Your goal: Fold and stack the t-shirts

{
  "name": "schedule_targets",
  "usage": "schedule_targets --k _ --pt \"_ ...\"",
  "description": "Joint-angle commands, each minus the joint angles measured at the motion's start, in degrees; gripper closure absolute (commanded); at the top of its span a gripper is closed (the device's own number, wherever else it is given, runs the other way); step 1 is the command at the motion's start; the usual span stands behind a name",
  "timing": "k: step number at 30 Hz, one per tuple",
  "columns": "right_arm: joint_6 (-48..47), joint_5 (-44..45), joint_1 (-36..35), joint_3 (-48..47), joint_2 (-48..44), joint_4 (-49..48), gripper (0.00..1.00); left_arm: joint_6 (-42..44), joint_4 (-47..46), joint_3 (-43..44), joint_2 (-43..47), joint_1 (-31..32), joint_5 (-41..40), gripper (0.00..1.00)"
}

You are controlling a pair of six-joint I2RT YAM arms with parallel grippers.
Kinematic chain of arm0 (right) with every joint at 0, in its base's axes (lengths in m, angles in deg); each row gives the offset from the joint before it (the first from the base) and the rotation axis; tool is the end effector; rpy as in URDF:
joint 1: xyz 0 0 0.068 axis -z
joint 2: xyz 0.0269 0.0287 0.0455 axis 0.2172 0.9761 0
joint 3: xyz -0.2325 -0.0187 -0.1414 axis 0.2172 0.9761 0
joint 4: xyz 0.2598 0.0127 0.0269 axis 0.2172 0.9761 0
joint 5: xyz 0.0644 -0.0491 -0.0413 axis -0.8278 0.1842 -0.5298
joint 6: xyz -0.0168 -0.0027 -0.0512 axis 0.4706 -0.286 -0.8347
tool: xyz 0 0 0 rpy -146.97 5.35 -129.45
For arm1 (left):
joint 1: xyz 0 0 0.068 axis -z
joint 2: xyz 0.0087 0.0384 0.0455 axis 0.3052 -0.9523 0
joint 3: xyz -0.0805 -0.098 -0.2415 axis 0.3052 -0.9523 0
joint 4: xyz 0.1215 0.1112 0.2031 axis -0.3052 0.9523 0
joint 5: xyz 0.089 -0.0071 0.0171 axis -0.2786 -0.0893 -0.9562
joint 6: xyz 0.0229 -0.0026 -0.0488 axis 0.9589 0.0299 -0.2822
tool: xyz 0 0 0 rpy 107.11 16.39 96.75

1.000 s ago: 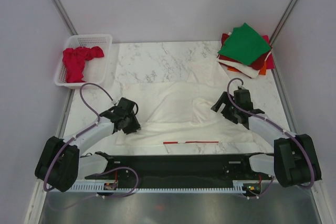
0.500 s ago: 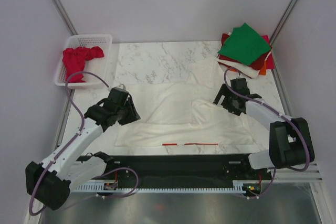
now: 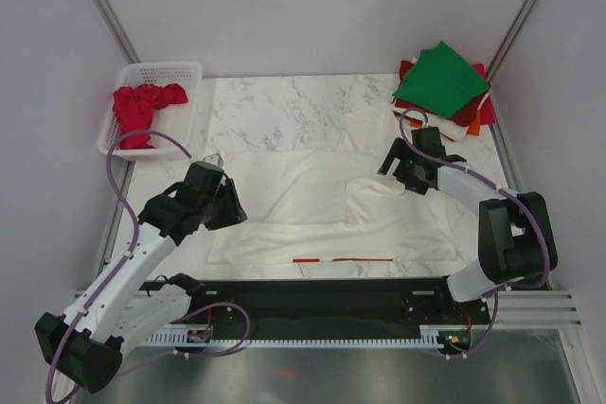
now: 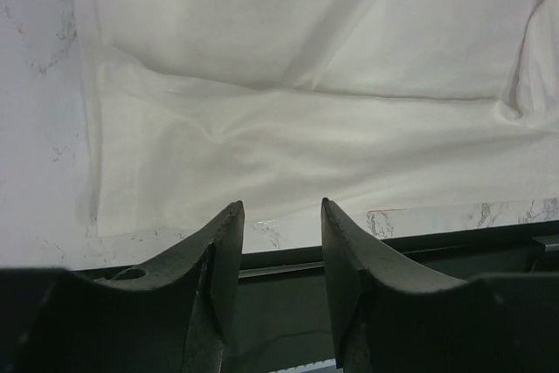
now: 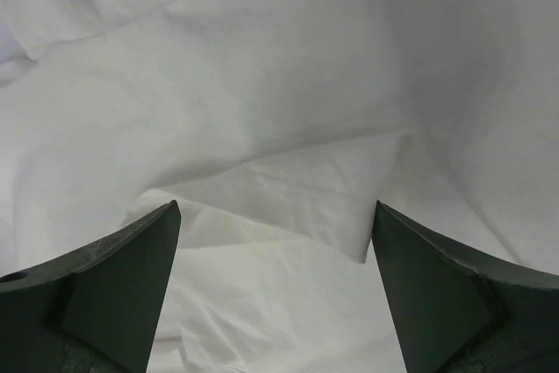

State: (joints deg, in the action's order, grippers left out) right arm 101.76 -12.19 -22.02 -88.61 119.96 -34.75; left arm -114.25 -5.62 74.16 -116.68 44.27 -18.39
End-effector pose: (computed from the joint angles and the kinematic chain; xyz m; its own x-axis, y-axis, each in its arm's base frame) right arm 0.2961 0.0507 0.1803 -0.7512 0.4889 -0.4434 0.3408 0.8626 0.3738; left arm 0.1478 -0.0715 0.2772 -0.8292 -0.2539 -0.4979 -0.0981 0.9431 -0.3176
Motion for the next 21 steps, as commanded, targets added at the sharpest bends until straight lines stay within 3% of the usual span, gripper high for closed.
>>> schedule_targets --k 1,8,14,21 --pt "1.0 -1.6 0.2 -4.9 1.7 -0.9 0.02 2.4 1.0 1.2 -0.2 0.2 -1.1 0.52" --pt "4.1 1.6 0.2 -12.2 7.3 -2.9 0.02 2.1 0.6 1.0 0.5 0.2 -1.7 0.52" --pt "2.0 9.7 1.2 -27.9 16.3 -0.9 0.02 2.0 0.3 0.9 1.1 0.3 -2.2 0.52" --pt "-3.9 9.4 0.9 -47.8 30.8 3.5 0.1 1.7 -0.2 0.6 1.5 0.4 -2.5 0.53"
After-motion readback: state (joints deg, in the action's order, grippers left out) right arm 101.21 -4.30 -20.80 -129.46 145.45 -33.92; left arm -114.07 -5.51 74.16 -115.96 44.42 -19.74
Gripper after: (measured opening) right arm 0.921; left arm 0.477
